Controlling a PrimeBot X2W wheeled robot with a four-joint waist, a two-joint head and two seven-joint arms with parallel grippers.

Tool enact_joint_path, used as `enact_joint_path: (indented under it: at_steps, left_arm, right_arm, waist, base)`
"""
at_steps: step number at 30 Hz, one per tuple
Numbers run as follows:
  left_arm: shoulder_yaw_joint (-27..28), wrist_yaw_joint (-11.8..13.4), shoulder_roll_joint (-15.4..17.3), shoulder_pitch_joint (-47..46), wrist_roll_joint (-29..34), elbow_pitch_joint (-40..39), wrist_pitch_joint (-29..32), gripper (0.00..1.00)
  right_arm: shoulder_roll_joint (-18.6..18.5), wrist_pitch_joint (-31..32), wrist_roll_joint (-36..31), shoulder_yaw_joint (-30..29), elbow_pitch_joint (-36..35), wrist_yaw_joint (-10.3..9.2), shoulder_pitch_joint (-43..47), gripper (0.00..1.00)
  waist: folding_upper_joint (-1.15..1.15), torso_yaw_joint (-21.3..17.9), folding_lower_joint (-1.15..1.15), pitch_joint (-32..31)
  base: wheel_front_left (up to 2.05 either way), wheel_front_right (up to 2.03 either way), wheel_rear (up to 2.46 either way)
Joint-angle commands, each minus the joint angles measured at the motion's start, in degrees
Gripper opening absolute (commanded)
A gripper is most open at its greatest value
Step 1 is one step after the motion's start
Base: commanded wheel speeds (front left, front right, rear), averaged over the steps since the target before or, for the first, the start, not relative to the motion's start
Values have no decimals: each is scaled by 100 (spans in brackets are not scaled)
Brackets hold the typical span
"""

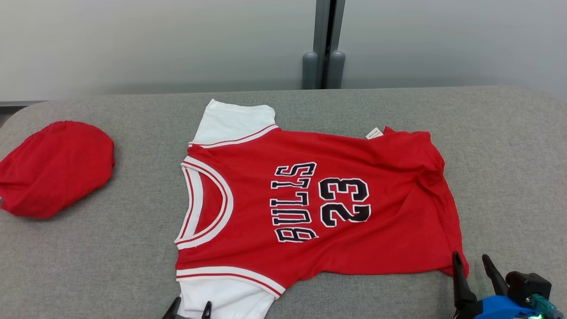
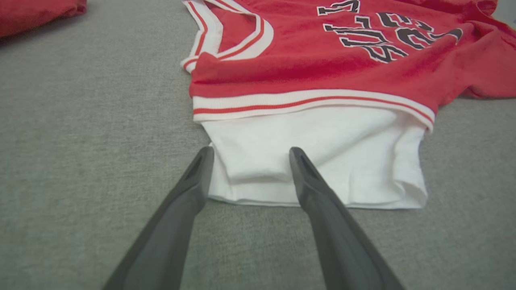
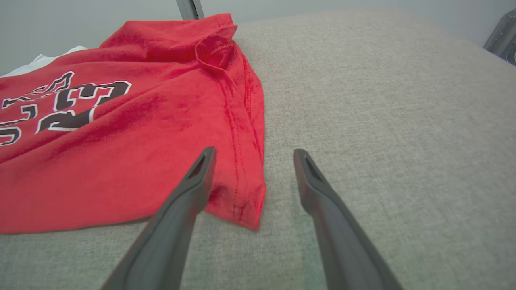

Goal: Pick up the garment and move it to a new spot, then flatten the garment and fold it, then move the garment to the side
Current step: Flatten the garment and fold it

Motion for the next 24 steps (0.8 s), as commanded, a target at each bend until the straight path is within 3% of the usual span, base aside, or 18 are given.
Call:
enact_joint_path:
  at_steps: [1, 24]
  left_arm:
    - [-10, -11, 67, -47, -29, -33, -16, 100]
    - [88, -10, 192, -8, 46, 136, -16, 100]
  right_arm:
    - [-7, -30, 30, 9, 33, 1, -80, 100]
    - [-8, -30, 140, 93, 217, 1, -20, 100]
  waist:
    - [0, -9, 0, -10]
    - [0, -71, 0, -53]
  base:
    - [0, 0, 0]
    - [0, 0, 0]
